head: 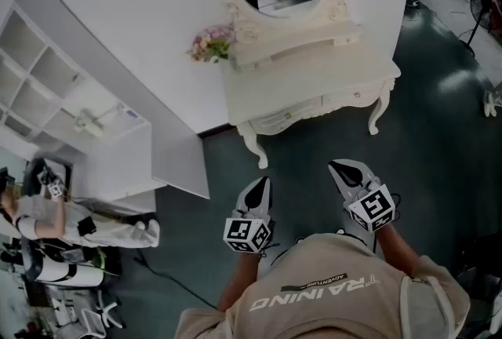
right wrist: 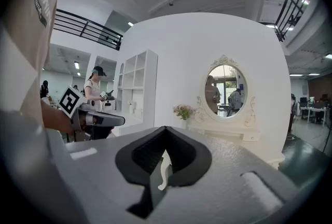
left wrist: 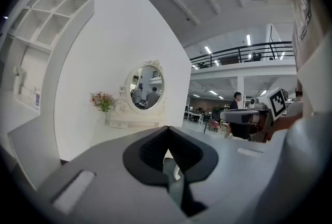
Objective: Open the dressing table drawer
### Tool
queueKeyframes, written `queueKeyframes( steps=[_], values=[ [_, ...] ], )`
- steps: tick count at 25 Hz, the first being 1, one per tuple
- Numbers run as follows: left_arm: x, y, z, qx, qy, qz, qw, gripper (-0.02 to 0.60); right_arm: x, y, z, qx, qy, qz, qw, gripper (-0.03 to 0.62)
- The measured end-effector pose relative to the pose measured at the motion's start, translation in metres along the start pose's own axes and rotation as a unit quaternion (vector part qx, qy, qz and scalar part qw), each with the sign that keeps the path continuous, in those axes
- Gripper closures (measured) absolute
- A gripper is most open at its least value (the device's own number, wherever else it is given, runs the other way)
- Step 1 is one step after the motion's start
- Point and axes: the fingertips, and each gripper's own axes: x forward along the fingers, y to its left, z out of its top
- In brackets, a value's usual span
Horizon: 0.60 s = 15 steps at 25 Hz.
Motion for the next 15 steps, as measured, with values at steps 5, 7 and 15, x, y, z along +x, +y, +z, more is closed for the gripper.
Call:
queueKeyframes(
  steps=[5, 7, 15],
  values=[
    [-0.009, 0.013, -0.006, -0.021, -0.002, -0.011, 0.9997, 0.566, 0.009, 0.010, 0.002, 0.009, -0.007, -0.019, 1.000, 0.592],
    [-0.015, 0.018, -0.018, -0.030, 0.008, -0.014, 0.9994, 0.566, 0.011, 0.018, -0.002, 0.016, -0.001, -0.022, 1.000, 0.592],
    [-0.007, 0.005, -0.064, -0.068, 0.054, -0.042, 0.9954, 0.566, 0.002, 0.031, -0.029, 0.013, 0.050, -0.023, 0.998, 0.592]
  ],
)
